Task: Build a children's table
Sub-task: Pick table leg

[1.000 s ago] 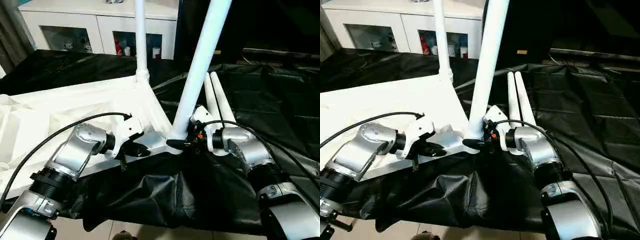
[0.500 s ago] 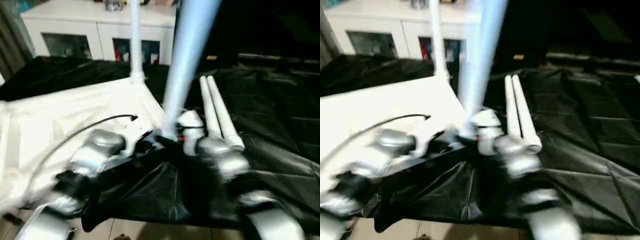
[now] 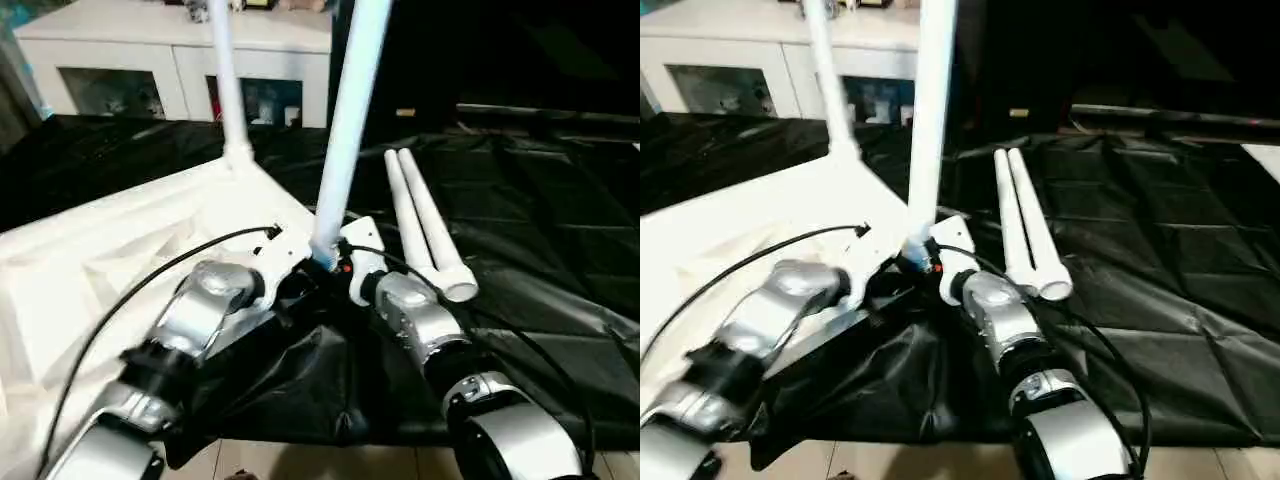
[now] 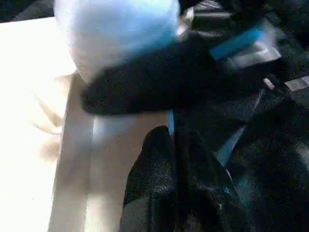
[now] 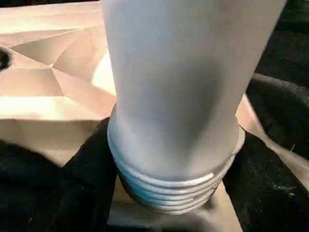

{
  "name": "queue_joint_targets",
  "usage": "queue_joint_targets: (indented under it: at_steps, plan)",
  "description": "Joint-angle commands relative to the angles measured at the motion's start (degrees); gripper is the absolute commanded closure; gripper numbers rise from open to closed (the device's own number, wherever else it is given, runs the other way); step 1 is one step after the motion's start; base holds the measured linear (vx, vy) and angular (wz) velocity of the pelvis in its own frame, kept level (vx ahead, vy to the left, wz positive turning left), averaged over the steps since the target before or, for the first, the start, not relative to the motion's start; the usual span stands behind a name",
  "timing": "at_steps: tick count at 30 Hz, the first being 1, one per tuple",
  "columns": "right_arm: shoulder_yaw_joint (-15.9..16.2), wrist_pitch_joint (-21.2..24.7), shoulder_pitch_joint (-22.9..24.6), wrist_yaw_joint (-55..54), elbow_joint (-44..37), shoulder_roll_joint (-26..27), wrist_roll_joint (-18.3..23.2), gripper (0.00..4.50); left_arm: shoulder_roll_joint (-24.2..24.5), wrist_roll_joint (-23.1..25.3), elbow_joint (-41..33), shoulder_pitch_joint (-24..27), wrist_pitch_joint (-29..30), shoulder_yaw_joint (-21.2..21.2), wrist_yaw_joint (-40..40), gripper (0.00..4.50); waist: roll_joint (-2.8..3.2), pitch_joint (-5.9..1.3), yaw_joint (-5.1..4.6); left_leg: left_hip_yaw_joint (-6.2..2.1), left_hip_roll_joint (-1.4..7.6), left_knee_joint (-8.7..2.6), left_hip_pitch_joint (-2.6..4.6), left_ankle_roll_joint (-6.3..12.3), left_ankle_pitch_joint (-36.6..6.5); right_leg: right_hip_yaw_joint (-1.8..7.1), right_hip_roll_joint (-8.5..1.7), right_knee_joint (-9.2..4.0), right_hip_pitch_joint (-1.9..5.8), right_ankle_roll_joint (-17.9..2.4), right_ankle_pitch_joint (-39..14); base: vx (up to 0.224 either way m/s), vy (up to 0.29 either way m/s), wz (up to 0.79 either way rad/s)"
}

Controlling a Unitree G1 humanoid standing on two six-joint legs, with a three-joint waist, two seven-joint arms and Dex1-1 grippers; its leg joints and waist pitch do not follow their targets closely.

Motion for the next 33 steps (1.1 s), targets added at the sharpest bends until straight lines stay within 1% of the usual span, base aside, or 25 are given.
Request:
queue_joint_targets:
  at_steps: [1, 2, 3, 4, 5, 6, 7, 8, 9, 10, 11, 12, 13, 14, 15, 16, 17, 20, 21, 22, 23, 24, 26, 29, 33]
  plan:
    - [-1.6, 1.1, 1.0, 0.1, 1.2, -1.2, 1.1, 1.74, 0.6, -0.9, -3.4, -0.4, -5.6, -0.1, -1.8, 4.50, -0.09, -3.37, 0.02, -0.67, 2.41, -4.61, 1.07, 0.07, -18.2, 3.07, -4.39, -4.86, 0.98, -10.3, -16.3, 0.053, -0.028, 0.07]
    - [-2.1, 1.1, 1.0, 0.4, 0.0, -1.6, 1.7, 1.74, 1.0, -1.2, -3.7, 0.0, -6.2, 0.1, -2.3, 4.50, -0.01, -3.66, 0.28, -0.72, 2.49, -4.63, 0.52, 0.51, -14.7, 2.97, -4.45, -4.33, 1.61, -10.3, -13.0, 0.053, -0.028, 0.07]
    - [-2.4, 1.2, 1.0, 0.7, -1.1, -2.0, 2.1, 1.74, 1.6, -1.5, -3.9, 0.2, -7.2, 0.3, -3.1, 4.50, 0.05, -3.88, 0.35, -0.65, 2.55, -4.46, 0.44, 0.64, -12.9, 2.94, -4.33, -3.95, 1.64, -10.6, -10.2, 0.061, -0.022, 0.02]
    - [-2.7, 1.2, 1.0, 1.1, -2.4, -2.5, 2.5, 1.74, 2.0, -1.9, -3.9, 0.5, -7.8, 0.7, -3.7, 4.50, 0.41, -4.27, 0.46, -0.53, 2.47, -4.01, 0.49, 1.20, -9.0, 2.77, -3.96, -3.12, 1.67, -11.5, -3.7, 0.064, -0.014, 0.01]
    - [-3.1, 1.5, 0.9, 1.9, -4.6, -3.3, 3.0, 1.74, 2.5, -2.8, -3.9, 0.5, -7.9, 1.9, -4.5, 4.22, 0.25, -4.43, 0.40, -0.49, 2.29, -3.76, 0.21, 1.75, -6.5, 2.69, -3.73, -2.67, 1.90, -12.0, 0.1, 0.064, -0.014, 0.01]
    - [-3.2, 2.1, 0.7, 2.6, -6.3, -4.2, 3.2, 1.74, 2.9, -4.6, -4.1, 0.5, -7.5, 3.3, -5.9, 4.06, 0.07, -5.03, 0.59, -0.37, 1.92, -2.99, -0.02, 3.32, -0.9, 2.57, -3.41, -1.62, 2.12, -13.1, 8.7, 0.052, -0.003, 0.00]
    - [-3.0, 2.6, 0.5, 3.1, -7.2, -4.8, 3.1, 1.74, 3.2, -6.0, -4.3, 0.5, -7.0, 4.1, -7.2, 3.94, 0.30, -5.35, 0.57, -0.37, 1.53, -2.34, -0.40, 5.11, 3.8, 2.37, -3.01, -0.91, 2.09, -14.0, 15.7, 0.000, 0.000, 0.00]
    - [-2.8, 3.1, 0.4, 3.6, -7.7, -5.3, 3.1, 1.74, 3.5, -6.8, -4.3, 0.5, -7.6, 4.8, -8.0, 3.94, 0.11, -5.36, 0.55, -0.33, 1.33, -1.98, -0.86, 6.69, 5.9, 2.27, -2.96, -0.52, 2.11, -14.8, 19.4, 0.000, 0.000, 0.00]
    - [-2.5, 4.0, 0.4, 4.4, -8.2, -5.8, 3.1, 1.74, 3.9, -7.7, -4.2, 0.5, -8.7, 5.5, -9.1, 3.94, 0.09, -5.26, 0.56, -0.30, 1.26, -1.89, -1.06, 7.20, 5.8, 2.24, -3.02, -0.56, 2.08, -15.1, 19.6, 0.000, 0.000, 0.00]
    - [-2.5, 4.0, 0.4, 4.4, -8.2, -5.8, 3.1, 1.74, 3.9, -7.7, -4.2, 0.5, -8.7, 5.5, -9.1, 3.73, 0.43, -5.28, 0.66, -0.24, 1.55, -1.71, -0.99, 7.48, 4.4, 2.18, -3.14, -0.61, 1.77, -15.6, 18.8, 0.000, 0.000, 0.00]
    - [-2.3, 4.6, 0.5, 4.9, -8.4, -6.1, 3.0, 1.74, 4.3, -8.3, -4.3, 0.5, -9.0, 5.9, -10.1, 3.58, 0.53, -4.94, 0.52, -0.22, 1.75, -1.96, -1.12, 7.31, 1.5, 2.12, -3.31, -0.90, 1.80, -15.9, 15.3, 0.000, 0.000, 0.00]
    - [-1.9, 5.7, 0.4, 5.6, -8.9, -6.6, 2.8, 1.74, 5.2, -9.9, -4.3, 0.3, -9.7, 6.9, -12.5, 3.52, 1.31, -4.76, 0.69, -0.33, 1.79, -2.08, -1.07, 6.70, -0.2, 2.04, -3.38, -1.13, 1.77, -15.8, 12.7, 0.000, 0.000, 0.00]
    - [-1.7, 6.3, 0.2, 6.0, -9.1, -7.0, 2.6, 1.74, 5.7, -10.9, -4.3, 0.1, -10.2, 7.5, -14.1, 3.52, 1.04, -4.57, 0.40, -0.23, 2.09, -2.40, -0.99, 5.31, -3.4, 2.06, -3.35, -1.54, 1.80, -15.6, 8.5, 0.000, 0.000, 0.00]
    - [-1.4, 8.6, 0.1, 7.7, -10.4, -7.8, 3.0, 1.74, 5.4, -15.3, -4.9, -1.4, -8.5, 11.0, -15.7, 3.52, 0.92, -4.37, 0.30, -0.14, 2.20, -2.66, -0.71, 3.77, -6.0, 2.09, -3.28, -1.75, 1.74, -15.4, 5.0, 0.000, 0.000, 0.00]
    - [-1.3, 9.0, 0.0, 8.0, -10.6, -7.9, 3.0, 1.74, 5.3, -16.1, -4.9, -1.7, -8.2, 11.7, -15.9, 3.43, 0.93, -4.29, 0.33, -0.08, 2.12, -2.67, -0.73, 3.19, -6.9, 2.12, -3.29, -1.82, 1.81, -15.5, 3.8, 0.000, 0.000, 0.00]
    - [-1.0, 11.1, 0.2, 9.7, -12.2, -8.5, 3.7, 1.74, 4.1, -20.0, -5.5, -3.5, -6.0, 15.0, -15.6, 3.27, 1.14, -4.05, 0.37, -0.06, 2.31, -2.95, -0.56, 1.90, -9.1, 2.18, -3.27, -2.06, 1.58, -15.3, 0.6, 0.000, 0.000, 0.00]
    - [-0.9, 11.6, 0.3, 10.1, -12.7, -8.6, 3.9, 1.74, 3.8, -20.8, -5.6, -3.9, -5.4, 15.6, -15.4, 3.13, 1.07, -3.82, 0.39, -0.08, 2.33, -3.20, -0.44, 0.73, -11.9, 2.21, -3.35, -2.45, 1.60, -14.8, -3.1, 0.000, 0.000, 0.00]
    - [-0.5, 13.1, 1.0, 11.7, -14.9, -9.0, 4.7, 1.74, 2.3, -22.7, -5.1, -5.7, -5.4, 17.8, -13.4, 3.06, 0.96, -3.24, 0.49, -0.16, 2.36, -3.66, 0.04, -0.91, -17.1, 2.45, -3.59, -3.43, 1.33, -12.8, -11.6, 0.000, 0.000, 0.00]
    - [0.9, 16.6, 2.6, 17.1, -20.3, -10.1, 6.9, 1.74, -2.0, -25.6, -2.4, -10.4, -5.6, 21.4, -8.2, 2.96, 1.36, -3.10, 0.42, -0.29, 2.32, -3.73, 0.16, -1.53, -18.9, 2.51, -3.58, -3.58, 1.37, -12.0, -14.5, 0.000, 0.000, 0.00]
    - [1.5, 17.8, 3.2, 19.2, -22.1, -10.5, 7.6, 1.74, -3.6, -26.6, -1.3, -12.0, -5.6, 22.4, -6.6, 2.69, 1.32, -3.36, 1.00, -0.17, 2.44, -3.46, 0.84, -1.24, -19.1, 2.62, -3.56, -3.98, 1.23, -11.3, -14.0, 0.000, 0.000, 0.00]
    - [2.1, 18.2, 3.6, 20.5, -23.3, -10.8, 7.8, 1.74, -4.7, -27.2, -0.5, -13.1, -5.3, 22.8, -5.8, 2.66, 0.96, -3.42, 1.00, -0.27, 2.39, -3.59, 0.22, -0.84, -17.2, 2.62, -3.53, -3.79, 1.60, -11.4, -11.9, 0.000, 0.000, 0.00]
    - [2.6, 18.6, 3.9, 21.2, -24.2, -11.1, 7.6, 1.74, -5.4, -27.8, 0.3, -13.8, -5.4, 22.6, -6.3, 2.66, 0.99, -3.59, 1.15, -0.46, 2.41, -3.61, -0.16, -0.75, -15.7, 2.56, -3.69, -3.50, 1.94, -11.4, -10.7, 0.000, 0.000, 0.00]
    - [3.7, 19.7, 4.5, 22.5, -26.5, -11.8, 7.3, 1.75, -7.7, -27.8, 2.0, -15.4, -5.1, 20.8, -7.2, 2.60, 0.81, -3.68, 0.99, -0.33, 2.19, -3.39, -0.50, 0.00, -12.8, 2.54, -3.50, -3.36, 1.91, -11.5, -7.5, 0.000, 0.000, 0.00]
    - [4.2, 21.3, 4.6, 23.1, -27.7, -12.1, 6.9, 1.75, -10.5, -26.8, 3.8, -16.9, -5.4, 19.1, -7.2, 2.21, 0.65, -4.22, 1.11, -0.24, 1.94, -2.70, -0.76, 1.78, -7.3, 2.41, -3.51, -2.67, 2.35, -13.0, -0.2, 0.000, 0.000, 0.00]
    - [6.4, 23.9, 5.7, 23.5, -30.5, -12.6, 6.5, 1.75, -13.5, -28.3, 4.2, -18.0, -3.4, 18.3, -8.2, 1.81, 0.51, -4.28, 1.07, -0.18, 1.91, -2.48, -0.86, 3.04, -5.8, 2.25, -3.53, -2.54, 2.52, -14.1, 2.1, 0.000, 0.000, 0.00]
